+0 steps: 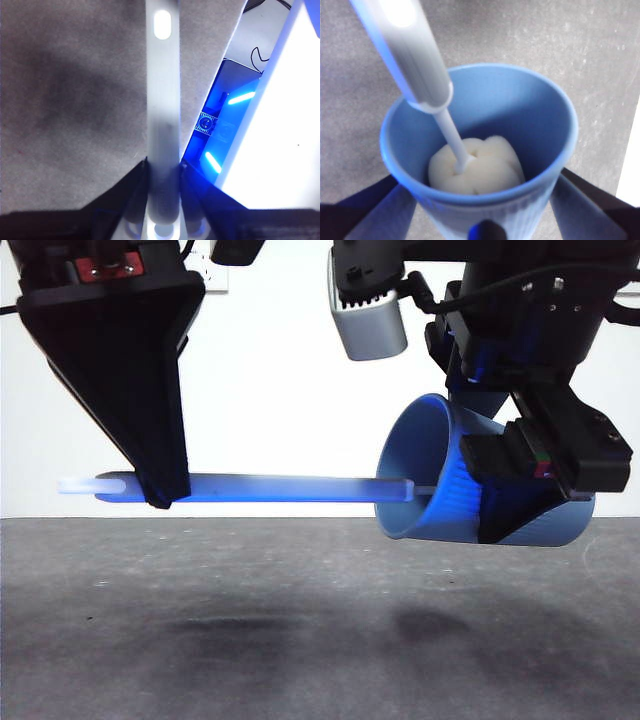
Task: Pick up the cup brush,pick up the cup,insert the brush into the cup,clean the cup,put the cup brush back,put the cup back to the fixed position on the table
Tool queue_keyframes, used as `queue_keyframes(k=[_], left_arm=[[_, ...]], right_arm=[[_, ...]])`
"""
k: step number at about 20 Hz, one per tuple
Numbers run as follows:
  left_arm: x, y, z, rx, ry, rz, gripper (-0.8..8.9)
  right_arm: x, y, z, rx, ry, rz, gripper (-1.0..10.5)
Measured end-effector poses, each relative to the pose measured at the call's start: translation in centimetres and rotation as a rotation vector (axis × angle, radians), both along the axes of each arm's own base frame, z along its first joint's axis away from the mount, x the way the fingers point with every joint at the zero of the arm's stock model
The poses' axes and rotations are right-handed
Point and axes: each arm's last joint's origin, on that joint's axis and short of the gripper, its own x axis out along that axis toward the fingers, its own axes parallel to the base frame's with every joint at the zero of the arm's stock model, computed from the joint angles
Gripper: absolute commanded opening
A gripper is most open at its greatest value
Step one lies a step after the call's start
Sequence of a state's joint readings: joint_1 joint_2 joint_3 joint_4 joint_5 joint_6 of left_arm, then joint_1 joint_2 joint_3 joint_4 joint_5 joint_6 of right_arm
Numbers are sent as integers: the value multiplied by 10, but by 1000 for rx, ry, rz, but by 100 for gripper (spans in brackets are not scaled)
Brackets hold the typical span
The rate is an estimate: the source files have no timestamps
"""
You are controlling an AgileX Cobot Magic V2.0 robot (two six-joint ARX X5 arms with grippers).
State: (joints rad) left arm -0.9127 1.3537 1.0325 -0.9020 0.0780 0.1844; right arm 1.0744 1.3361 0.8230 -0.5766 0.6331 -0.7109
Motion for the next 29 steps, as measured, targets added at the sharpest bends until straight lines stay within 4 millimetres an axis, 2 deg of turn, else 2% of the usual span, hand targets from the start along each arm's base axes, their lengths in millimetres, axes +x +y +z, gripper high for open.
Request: queue_keyframes(k=[5, 10, 15, 20, 24, 26, 29], left_arm=[[0, 4, 1, 51, -40, 29, -9], [-3, 21, 11, 78, -53, 73, -9], [3, 41, 17, 114, -63, 162, -9], [19, 55, 19, 76, -73, 313, -9], [44, 64, 26, -90, -135, 551, -9], [56, 67, 28, -168, -155, 667, -9], [77, 64, 19, -243, -150, 802, -9]], right_arm=[[4, -4, 0, -9, -24, -61, -13], [21, -21, -1, 18, -17, -223, -13], [30, -42, 16, 137, -60, -356, -13], [29, -68, 44, 364, -141, -524, -13], [15, -87, 70, 617, -205, -612, -13], [6, -93, 82, 759, -177, -617, -13], [-4, -100, 98, 973, -113, -619, -13]])
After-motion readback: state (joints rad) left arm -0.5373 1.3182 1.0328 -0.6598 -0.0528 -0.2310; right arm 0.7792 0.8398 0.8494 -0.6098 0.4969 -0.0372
